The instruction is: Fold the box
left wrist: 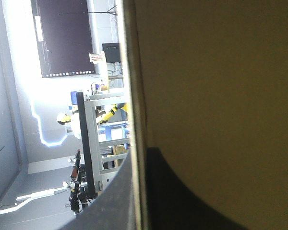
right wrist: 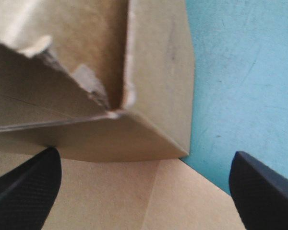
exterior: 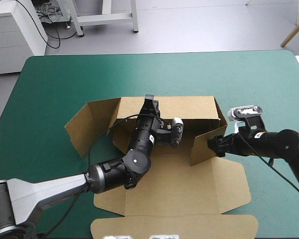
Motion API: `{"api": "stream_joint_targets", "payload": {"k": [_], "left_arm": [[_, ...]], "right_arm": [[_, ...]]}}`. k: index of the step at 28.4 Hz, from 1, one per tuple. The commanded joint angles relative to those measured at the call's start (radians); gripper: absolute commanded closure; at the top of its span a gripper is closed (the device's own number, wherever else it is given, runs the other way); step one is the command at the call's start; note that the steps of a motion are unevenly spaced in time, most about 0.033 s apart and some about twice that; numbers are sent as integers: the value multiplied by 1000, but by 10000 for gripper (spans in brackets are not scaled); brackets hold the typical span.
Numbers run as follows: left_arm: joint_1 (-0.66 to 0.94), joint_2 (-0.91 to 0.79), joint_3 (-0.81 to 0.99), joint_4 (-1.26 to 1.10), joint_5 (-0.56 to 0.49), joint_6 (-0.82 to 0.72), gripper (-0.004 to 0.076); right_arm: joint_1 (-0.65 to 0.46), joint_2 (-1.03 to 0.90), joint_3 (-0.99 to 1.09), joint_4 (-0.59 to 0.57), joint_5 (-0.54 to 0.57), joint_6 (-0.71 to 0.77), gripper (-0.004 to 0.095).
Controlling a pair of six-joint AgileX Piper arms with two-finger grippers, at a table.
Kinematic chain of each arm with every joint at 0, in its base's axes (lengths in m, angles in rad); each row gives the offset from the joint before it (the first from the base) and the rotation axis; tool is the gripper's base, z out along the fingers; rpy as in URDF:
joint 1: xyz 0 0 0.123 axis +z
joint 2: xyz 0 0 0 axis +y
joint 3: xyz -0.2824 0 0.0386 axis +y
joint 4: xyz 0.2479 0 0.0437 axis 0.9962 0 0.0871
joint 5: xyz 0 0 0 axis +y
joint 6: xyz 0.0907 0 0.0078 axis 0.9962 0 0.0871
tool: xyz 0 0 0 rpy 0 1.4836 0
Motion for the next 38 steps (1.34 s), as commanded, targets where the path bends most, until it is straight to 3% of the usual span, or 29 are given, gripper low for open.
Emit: {"api": "stream_joint_targets", "payload": {"k": [1, 5, 9, 23, 26, 28, 31, 32, 38], "left_arm": [[-8, -40, -20, 41, 32, -8, 734], [-8, -40, -20, 41, 32, -8, 734], [-8, -40, -20, 41, 32, 1, 734], [-8, -40, -20, 41, 32, -1, 734], [-8, -40, -20, 41, 29, -1, 734], [-8, -40, -20, 41, 29, -1, 734], [-8, -40, -20, 41, 29, -1, 734], [-8, -40, -20, 41, 29, -2, 734], [-8, -38, -20, 55, 25, -2, 732]], "right_arm": [[89, -17, -3, 11, -162, -15, 34], [172, -17, 11, -57, -298, 29, 34], [213, -17, 11, -127, -348, 86, 34], [270, -17, 90, -181, -532, 127, 51], [270, -11, 90, -181, -545, 123, 217], [270, 6, 90, -181, -545, 118, 427], [271, 34, 90, -181, -547, 98, 850], [272, 41, 90, -179, -551, 93, 922], [272, 41, 90, -171, -579, 93, 926]]}}
